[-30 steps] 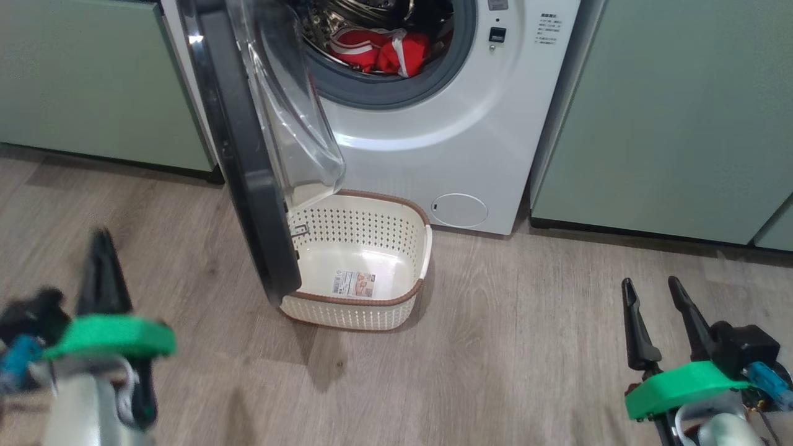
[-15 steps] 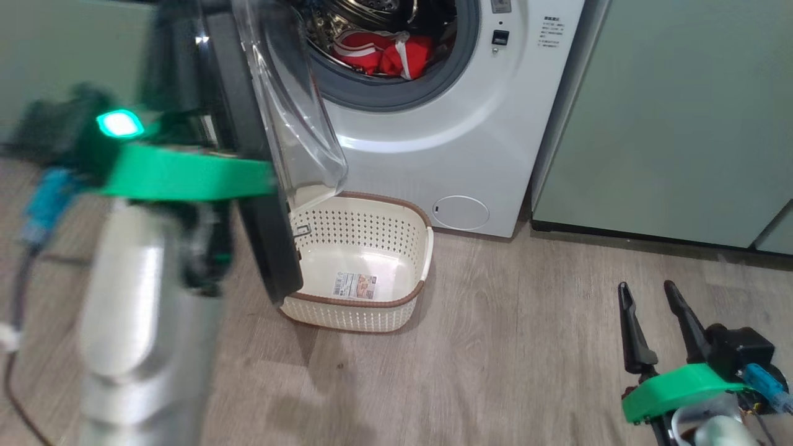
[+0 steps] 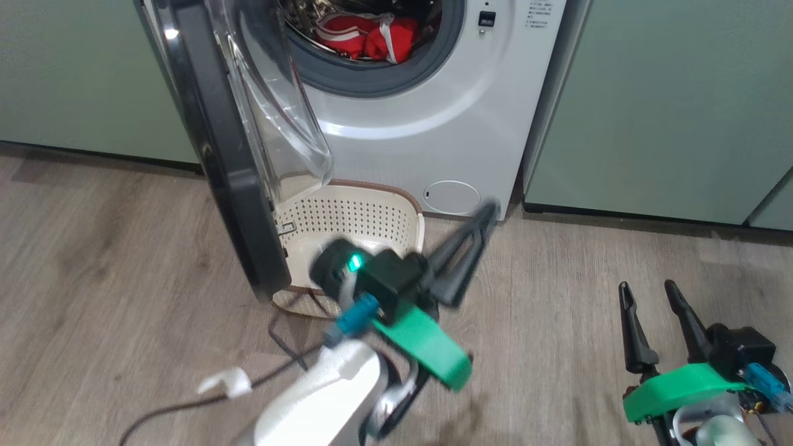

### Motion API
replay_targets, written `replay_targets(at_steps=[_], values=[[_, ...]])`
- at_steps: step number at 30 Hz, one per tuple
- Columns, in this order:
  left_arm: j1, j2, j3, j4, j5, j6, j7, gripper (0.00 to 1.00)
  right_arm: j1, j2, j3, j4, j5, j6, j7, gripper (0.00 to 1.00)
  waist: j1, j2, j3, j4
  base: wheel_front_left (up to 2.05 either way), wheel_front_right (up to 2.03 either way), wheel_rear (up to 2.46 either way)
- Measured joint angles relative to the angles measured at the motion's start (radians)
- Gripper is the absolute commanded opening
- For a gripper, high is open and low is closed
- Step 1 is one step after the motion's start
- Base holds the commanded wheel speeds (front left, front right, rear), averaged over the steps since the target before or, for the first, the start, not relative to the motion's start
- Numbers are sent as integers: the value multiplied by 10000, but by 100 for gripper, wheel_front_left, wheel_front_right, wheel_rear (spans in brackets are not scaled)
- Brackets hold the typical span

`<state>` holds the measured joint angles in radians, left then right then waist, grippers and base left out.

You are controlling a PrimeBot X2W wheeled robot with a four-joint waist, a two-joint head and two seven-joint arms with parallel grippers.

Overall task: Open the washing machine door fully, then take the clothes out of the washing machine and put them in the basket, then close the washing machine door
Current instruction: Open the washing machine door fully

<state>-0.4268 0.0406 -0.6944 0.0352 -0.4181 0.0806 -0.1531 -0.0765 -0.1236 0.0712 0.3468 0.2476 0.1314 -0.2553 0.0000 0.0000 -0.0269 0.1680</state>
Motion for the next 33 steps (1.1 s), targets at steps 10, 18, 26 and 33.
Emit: replay_targets(at_steps=[10,18,26,33], values=[[343,42,-303,3986,-974,353,-930,0,-40,0,63,-44,0,0,-2,100,0,0,351,-228,0,0,0],[47,65,2261,5085,-533,520,-953,0,-42,-15,-58,-50,0,0,0,100,0,0,535,-154,0,0,0],[241,38,3695,5173,94,337,-993,0,-45,-17,-58,-48,0,0,0,100,0,0,533,267,0,0,0],[371,-88,4527,5404,418,138,-1022,0,-46,-23,-13,-46,0,0,0,100,0,0,511,695,0,0,0]])
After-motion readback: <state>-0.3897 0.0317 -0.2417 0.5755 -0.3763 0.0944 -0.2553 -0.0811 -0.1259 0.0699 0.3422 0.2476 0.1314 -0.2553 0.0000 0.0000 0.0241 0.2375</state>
